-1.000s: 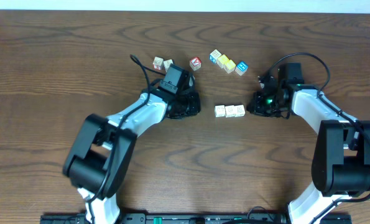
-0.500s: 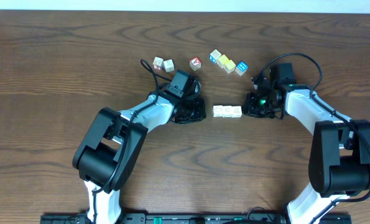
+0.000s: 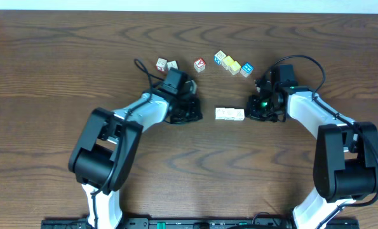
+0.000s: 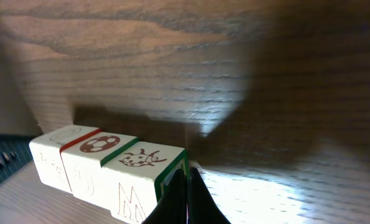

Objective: Lift 3 blocks

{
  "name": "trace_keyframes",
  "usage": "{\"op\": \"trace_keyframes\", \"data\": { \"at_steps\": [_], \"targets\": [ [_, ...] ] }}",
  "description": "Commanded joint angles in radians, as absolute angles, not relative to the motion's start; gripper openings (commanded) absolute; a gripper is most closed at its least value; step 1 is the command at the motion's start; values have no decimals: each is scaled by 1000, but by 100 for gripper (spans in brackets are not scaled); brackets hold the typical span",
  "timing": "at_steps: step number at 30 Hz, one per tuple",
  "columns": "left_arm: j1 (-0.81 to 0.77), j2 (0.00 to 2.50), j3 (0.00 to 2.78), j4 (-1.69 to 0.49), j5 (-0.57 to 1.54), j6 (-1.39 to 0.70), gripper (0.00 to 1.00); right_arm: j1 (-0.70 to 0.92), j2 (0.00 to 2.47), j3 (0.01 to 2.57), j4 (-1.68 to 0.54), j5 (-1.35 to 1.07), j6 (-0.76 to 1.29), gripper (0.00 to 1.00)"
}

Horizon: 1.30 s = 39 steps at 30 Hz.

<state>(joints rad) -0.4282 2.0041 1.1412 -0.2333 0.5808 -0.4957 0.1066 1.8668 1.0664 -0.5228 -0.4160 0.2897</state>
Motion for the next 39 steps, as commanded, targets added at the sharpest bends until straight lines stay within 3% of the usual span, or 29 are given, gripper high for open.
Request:
{"op": "trace_keyframes", "data": {
  "at_steps": [1, 25, 34, 39],
  "targets": [
    [-377, 2017, 1128, -278, 532, -464, 7, 132, 1852, 1063, -522, -378, 338, 1],
    [-352, 1887, 1128, -374, 524, -313, 7, 135, 1852, 1090, -517, -284, 403, 1],
    [-352, 1868, 1128, -509, 275, -311, 7, 108, 1852, 1235, -879, -282, 303, 1],
    [-352, 1868, 1128, -560, 99, -311, 7, 180, 1852, 1163, -869, -273, 314, 1]
  ]
}}
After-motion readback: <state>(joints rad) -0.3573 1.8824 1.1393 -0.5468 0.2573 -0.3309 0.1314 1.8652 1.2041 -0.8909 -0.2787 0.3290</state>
